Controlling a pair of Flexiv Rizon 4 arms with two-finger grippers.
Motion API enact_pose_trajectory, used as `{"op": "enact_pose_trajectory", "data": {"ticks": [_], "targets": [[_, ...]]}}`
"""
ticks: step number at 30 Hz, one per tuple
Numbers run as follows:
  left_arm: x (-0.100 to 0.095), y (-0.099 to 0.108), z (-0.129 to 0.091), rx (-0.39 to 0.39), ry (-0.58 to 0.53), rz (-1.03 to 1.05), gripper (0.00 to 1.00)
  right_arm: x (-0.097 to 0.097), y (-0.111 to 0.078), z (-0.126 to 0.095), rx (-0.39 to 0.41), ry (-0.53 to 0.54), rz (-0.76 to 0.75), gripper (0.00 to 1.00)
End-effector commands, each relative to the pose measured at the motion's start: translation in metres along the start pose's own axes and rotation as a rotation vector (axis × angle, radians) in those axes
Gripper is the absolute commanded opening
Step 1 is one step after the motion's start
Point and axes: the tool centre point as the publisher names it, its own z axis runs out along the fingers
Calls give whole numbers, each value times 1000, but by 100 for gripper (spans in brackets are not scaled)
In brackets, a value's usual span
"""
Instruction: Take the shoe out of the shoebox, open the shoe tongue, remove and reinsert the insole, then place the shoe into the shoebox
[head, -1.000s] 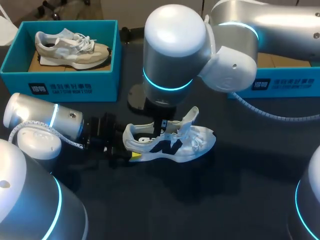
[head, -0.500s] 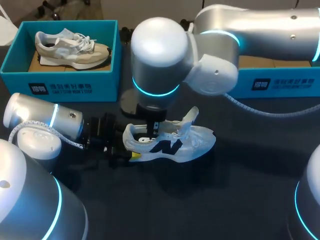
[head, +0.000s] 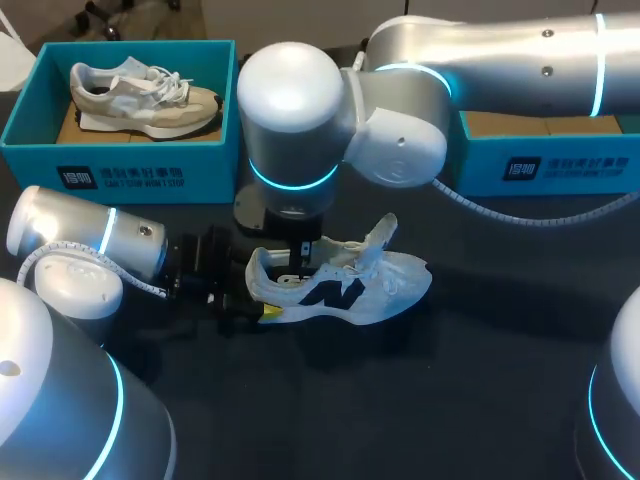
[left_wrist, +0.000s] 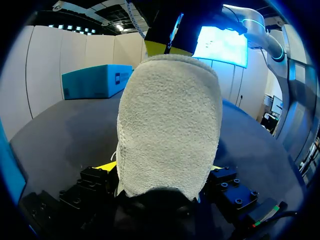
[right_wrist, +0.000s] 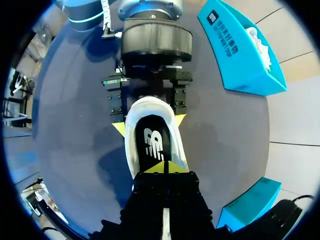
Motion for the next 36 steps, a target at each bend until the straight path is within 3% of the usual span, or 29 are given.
{"op": "enact_pose_trajectory", "data": {"ticks": [1, 13, 27, 36], "targets": [[1, 3, 3, -3, 0, -1, 0, -2, -5, 5, -3, 17, -1, 0], [1, 3, 3, -3, 0, -1, 0, -3, -11, 26, 13, 73, -22, 0], [1, 3, 3, -3, 0, -1, 0, 10, -26, 36, 29, 126, -10, 0], [1, 3, 3, -3, 0, -1, 0, 3, -22, 42, 22, 127, -12, 0]]}}
